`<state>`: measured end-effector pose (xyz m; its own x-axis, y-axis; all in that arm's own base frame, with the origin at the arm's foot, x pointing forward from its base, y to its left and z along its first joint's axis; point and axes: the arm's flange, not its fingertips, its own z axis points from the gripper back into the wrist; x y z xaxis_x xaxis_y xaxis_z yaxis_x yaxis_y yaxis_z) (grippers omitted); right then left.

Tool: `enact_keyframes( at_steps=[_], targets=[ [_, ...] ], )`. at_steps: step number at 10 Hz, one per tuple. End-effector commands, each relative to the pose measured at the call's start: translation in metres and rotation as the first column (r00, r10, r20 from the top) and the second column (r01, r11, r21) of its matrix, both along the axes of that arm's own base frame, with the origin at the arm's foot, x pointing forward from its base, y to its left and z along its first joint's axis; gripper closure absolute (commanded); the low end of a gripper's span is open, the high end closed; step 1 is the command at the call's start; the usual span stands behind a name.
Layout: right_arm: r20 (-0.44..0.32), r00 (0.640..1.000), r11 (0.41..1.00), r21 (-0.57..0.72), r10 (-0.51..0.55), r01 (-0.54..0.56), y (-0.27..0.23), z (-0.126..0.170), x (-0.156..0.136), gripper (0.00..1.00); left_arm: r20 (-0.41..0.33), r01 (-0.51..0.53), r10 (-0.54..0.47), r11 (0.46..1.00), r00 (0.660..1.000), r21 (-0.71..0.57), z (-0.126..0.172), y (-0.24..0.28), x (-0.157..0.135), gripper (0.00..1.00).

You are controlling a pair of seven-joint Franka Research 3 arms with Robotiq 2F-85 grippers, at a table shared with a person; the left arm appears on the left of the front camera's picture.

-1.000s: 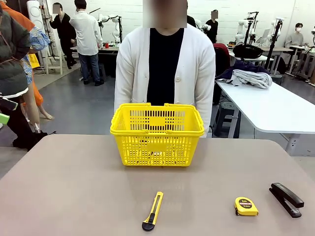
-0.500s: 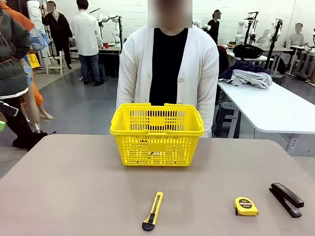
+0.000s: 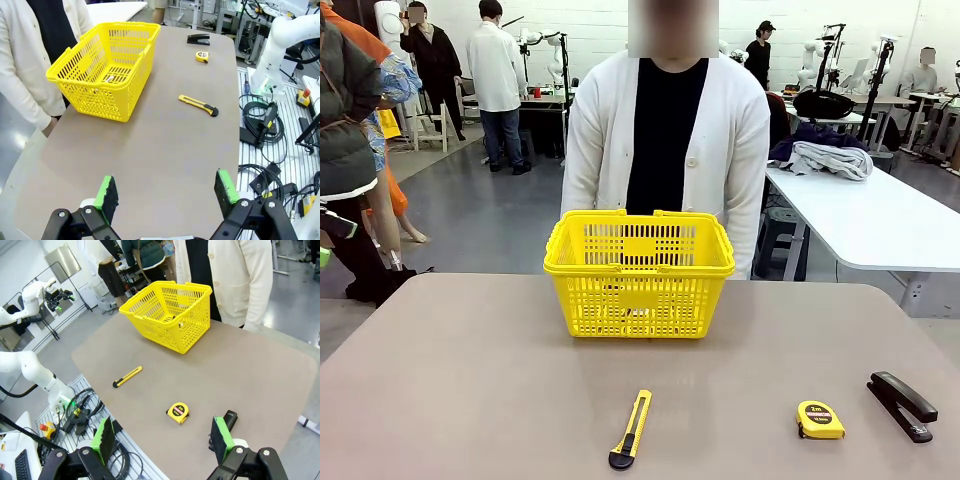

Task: Place the items the person wants into the basket.
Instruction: Pick up the item the person points to and place it in the Market Basket.

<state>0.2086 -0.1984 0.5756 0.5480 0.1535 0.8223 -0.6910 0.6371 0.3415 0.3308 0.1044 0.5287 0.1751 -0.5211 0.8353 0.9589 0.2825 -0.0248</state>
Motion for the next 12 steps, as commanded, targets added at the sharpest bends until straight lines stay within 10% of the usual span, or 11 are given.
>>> enact_keyframes(
  at_steps=[1,12],
  targets=[
    [0.025,1.000,1.000,0.018,0.009,-0.010,0.0006,0.0009,0.0021,0.00,0.014,0.004,-0.004,1.000,1.000,-0.016,-0.0002,0.0015,0.0012,0.00],
    [0.025,1.000,1.000,0.018,0.009,-0.010,0.0006,0.0009,0.0021,0.00,0.014,0.004,-0.004,1.000,1.000,-0.016,-0.0002,0.0015,0.0012,0.00]
  ],
)
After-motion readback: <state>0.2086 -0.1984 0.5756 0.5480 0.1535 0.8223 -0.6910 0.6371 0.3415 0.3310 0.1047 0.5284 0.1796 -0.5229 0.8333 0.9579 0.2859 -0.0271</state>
